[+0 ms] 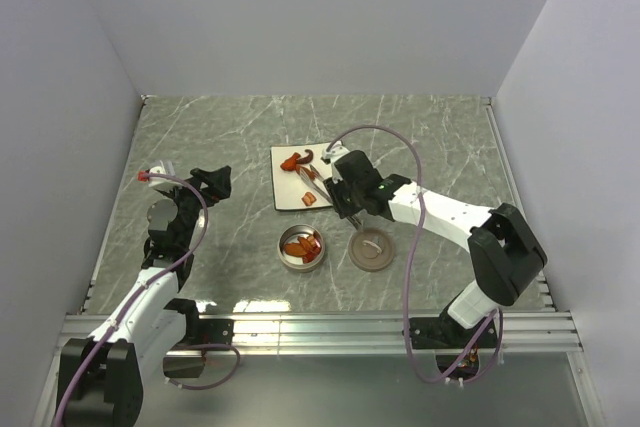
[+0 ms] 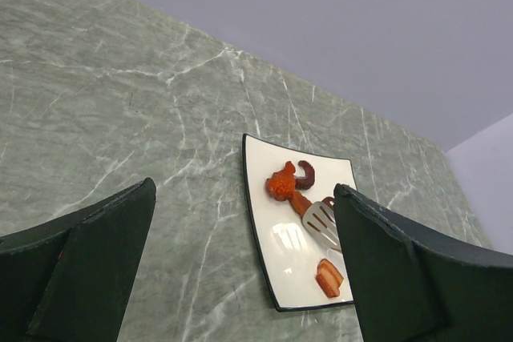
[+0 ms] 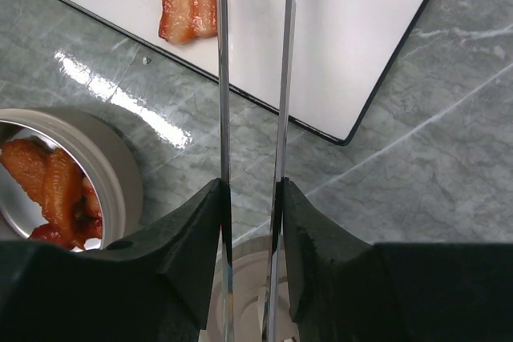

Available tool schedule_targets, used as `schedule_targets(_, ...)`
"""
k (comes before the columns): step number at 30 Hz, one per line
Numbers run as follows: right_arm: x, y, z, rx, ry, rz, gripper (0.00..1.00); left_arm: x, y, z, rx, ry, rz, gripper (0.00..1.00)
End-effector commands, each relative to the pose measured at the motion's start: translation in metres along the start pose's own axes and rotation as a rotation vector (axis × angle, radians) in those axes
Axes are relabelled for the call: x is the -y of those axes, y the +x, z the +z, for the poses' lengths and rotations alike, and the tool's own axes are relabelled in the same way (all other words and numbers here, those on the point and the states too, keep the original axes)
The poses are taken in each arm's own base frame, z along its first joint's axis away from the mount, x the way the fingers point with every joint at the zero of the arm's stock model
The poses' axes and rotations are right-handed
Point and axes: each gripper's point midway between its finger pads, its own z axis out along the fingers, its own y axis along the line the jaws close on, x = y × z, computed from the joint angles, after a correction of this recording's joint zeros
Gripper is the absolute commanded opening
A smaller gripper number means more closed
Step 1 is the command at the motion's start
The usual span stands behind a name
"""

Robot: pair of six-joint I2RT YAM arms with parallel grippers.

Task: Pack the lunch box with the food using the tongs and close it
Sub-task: Pick up the food using the clamp

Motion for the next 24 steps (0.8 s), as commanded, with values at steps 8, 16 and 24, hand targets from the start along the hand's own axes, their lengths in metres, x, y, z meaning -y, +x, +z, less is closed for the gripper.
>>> schedule_targets(8, -0.008, -0.038, -0.024, 0.099, 0.02, -0.031, 0.32, 0.007, -0.008, -0.001, 0.032, 0.036, -0.01, 0.99)
schedule_targets(16, -0.005, -0.052, -0.053, 0.182, 0.041, -0.014, 0.32, 0.007, -0.007, 0.0, 0.029, 0.037, -0.01, 1.0)
schedule_targets(24, -0.015, -0.049, -0.07, 0.206, 0.027, -0.017, 0.32, 0.007, -0.008, -0.001, 0.032, 0.036, -0.01, 1.0)
